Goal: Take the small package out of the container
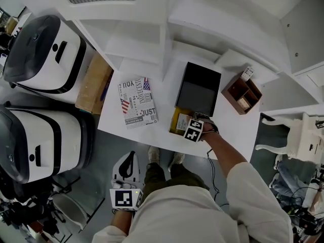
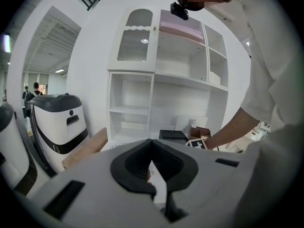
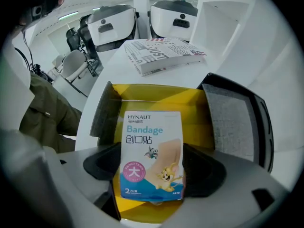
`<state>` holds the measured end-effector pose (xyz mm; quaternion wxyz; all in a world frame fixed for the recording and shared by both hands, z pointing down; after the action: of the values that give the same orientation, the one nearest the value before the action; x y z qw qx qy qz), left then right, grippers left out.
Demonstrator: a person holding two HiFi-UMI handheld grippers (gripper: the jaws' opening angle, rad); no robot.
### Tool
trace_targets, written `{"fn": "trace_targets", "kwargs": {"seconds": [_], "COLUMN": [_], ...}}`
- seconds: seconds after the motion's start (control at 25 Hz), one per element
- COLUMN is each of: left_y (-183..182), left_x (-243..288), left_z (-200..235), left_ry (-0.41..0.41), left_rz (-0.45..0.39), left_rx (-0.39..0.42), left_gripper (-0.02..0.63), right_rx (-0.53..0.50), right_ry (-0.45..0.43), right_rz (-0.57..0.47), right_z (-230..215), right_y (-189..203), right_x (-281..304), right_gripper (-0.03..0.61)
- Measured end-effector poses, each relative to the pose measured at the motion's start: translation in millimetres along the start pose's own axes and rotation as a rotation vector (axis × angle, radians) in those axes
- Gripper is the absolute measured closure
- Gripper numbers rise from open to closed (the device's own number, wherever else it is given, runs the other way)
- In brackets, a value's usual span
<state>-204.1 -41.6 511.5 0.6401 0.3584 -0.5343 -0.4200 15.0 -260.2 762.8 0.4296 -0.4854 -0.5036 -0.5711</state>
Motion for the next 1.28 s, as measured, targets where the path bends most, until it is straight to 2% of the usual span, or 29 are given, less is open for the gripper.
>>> {"fn": "trace_targets", "kwargs": {"seconds": [0.24, 0.4, 0.56, 0.84, 1.04, 1.28], "left_y": [-2, -7, -15, -31, -40, -48], "left_x": [-3, -1, 3, 10, 11, 13], "left_z": [3, 1, -6, -20, -28, -34], "left_ry": [0.000, 0.020, 0.053, 0.114, 0.145, 0.180], "left_rz": [-0.003, -0.020, -0.036, -0.082, -0.099, -0.112], "left_rx": [0.004, 0.012, 0.025, 0.055, 0.077, 0.104], "left_gripper": [0.606, 0.606, 0.606, 0.606, 0.606, 0.606], "right_rx": [-0.044, -0.056, -0.017, 0.136, 0.310, 0.410], "right_ry": [0.034, 0.117, 0.193, 0.348, 0.485, 0.642], "right_rz": [-0.023, -0.095, -0.192, -0.394, -0.625, -0.843], "right_z": [8, 10, 11, 14, 22, 43], "right_y": [-1, -5, -6, -2, 1, 1], "right_x": [-12, -43, -89, -168, -231, -286], "right_gripper": [0.156, 0.156, 0.156, 0.156, 0.156, 0.156]}}
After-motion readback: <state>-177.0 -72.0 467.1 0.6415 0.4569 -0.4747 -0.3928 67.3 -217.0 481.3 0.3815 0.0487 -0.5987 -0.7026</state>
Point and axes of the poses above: the fingertips, and each gripper's own axes: x forward along the fingers, z to its left, y out of its underside, the point moved 9 cm from there along -x, backward along the fingers, and after that the axes turned 5 degrees about -x, right-handed, at the moved point
